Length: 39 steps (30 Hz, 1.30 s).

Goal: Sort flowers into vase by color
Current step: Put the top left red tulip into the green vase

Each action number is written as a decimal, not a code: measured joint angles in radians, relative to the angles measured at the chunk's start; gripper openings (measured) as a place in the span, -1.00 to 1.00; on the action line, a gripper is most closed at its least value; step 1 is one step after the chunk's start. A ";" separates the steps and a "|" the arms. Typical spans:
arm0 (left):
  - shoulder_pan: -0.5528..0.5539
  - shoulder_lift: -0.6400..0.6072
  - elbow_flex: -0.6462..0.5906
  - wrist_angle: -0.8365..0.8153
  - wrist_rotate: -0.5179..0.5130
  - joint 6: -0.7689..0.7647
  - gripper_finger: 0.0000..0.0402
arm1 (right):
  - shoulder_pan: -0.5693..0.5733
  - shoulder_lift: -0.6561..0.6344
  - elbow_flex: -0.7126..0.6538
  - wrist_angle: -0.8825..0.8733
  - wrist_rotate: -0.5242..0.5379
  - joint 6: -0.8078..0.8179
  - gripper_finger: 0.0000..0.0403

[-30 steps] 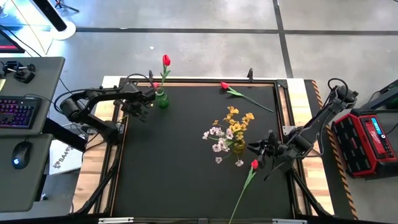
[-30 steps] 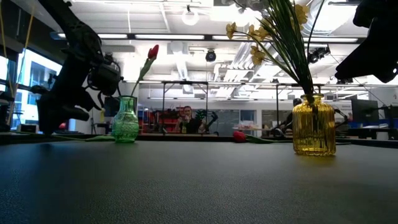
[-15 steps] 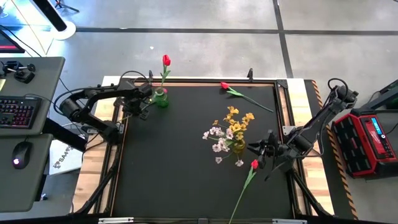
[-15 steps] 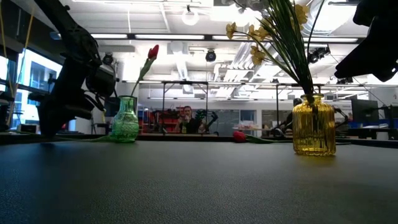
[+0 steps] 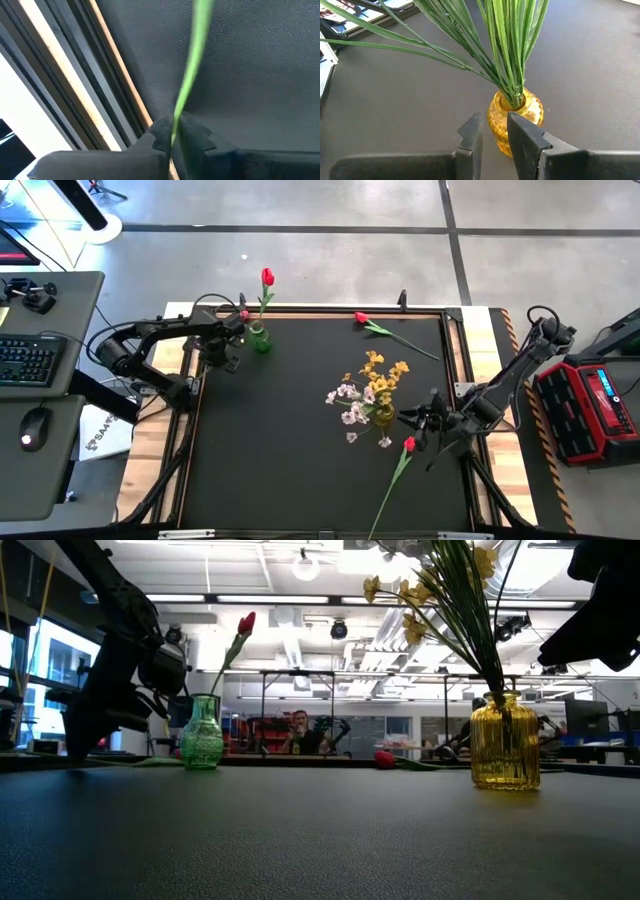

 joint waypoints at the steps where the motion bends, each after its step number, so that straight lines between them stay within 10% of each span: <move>1: 0.000 0.000 0.000 -0.001 0.001 0.000 -0.97 | 0.000 0.000 0.000 0.000 0.000 0.000 -0.63; 21: 0.000 -0.058 0.049 -0.104 -0.032 0.001 -1.00 | 0.000 0.000 0.000 0.000 0.000 0.000 -0.63; 39: 0.022 -0.440 0.056 -0.126 -0.042 0.048 -1.00 | 0.000 0.000 0.000 0.000 0.000 0.000 -0.63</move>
